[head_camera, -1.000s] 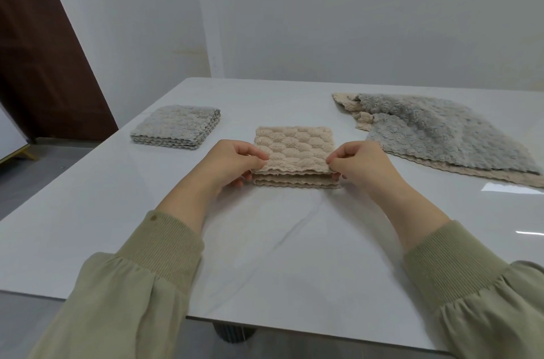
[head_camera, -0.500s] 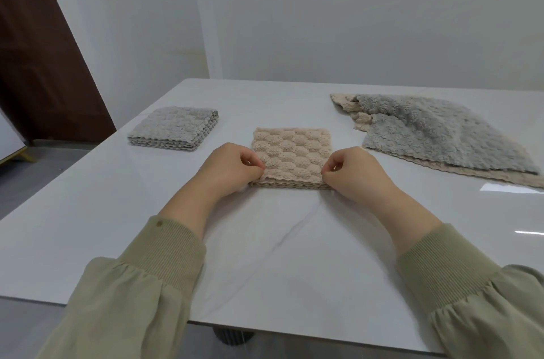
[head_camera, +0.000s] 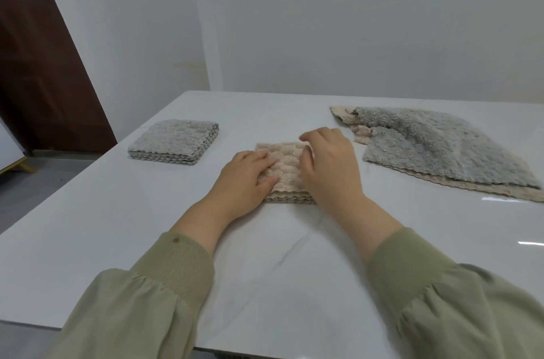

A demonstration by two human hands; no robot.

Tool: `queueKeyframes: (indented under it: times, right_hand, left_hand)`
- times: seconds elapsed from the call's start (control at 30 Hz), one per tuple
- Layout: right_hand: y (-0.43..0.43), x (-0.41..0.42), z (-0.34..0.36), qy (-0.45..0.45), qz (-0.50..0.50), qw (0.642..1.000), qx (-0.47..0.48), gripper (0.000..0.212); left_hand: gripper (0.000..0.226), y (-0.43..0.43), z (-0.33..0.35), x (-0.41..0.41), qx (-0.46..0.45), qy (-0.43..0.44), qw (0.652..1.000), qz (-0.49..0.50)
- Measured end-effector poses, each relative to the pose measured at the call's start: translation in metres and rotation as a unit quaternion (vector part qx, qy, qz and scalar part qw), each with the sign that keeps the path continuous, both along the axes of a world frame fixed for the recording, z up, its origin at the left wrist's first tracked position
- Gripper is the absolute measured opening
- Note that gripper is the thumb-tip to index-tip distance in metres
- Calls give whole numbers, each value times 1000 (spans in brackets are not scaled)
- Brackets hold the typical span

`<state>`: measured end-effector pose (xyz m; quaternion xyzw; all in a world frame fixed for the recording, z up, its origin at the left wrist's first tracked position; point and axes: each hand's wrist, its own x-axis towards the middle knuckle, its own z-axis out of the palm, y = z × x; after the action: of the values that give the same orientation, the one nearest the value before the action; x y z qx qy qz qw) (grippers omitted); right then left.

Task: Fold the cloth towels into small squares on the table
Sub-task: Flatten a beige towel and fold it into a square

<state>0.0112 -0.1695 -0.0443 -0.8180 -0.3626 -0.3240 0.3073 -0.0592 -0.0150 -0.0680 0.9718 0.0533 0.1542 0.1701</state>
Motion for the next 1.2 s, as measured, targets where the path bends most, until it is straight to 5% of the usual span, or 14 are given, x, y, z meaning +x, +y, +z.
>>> queueKeyframes:
  times: [0.2,0.37,0.53,0.97,1.1,1.2]
  right_hand:
    - [26,26,-18,173,-27,937,-301,47]
    - [23,30,-21,212,-30,928,-306,50]
    - [24,28,-24,200,-40,933,-296,50]
    - [25,29,-27,207,-64,936,-279,52]
    - [24,28,-28,198,-53,944,-261,52]
    - [24,28,-28,199,-53,939,-277,51]
  left_hand:
    - [52,6,-4,2,-19,45,999,12]
    - [37,8,-3,12,-165,-16,986,26]
    - [29,14,4,32,-375,-88,911,145]
    - [26,17,0,63,-259,-107,933,225]
    - [30,11,5,46,-216,-175,952,124]
    - [36,3,3,33,-94,-70,993,21]
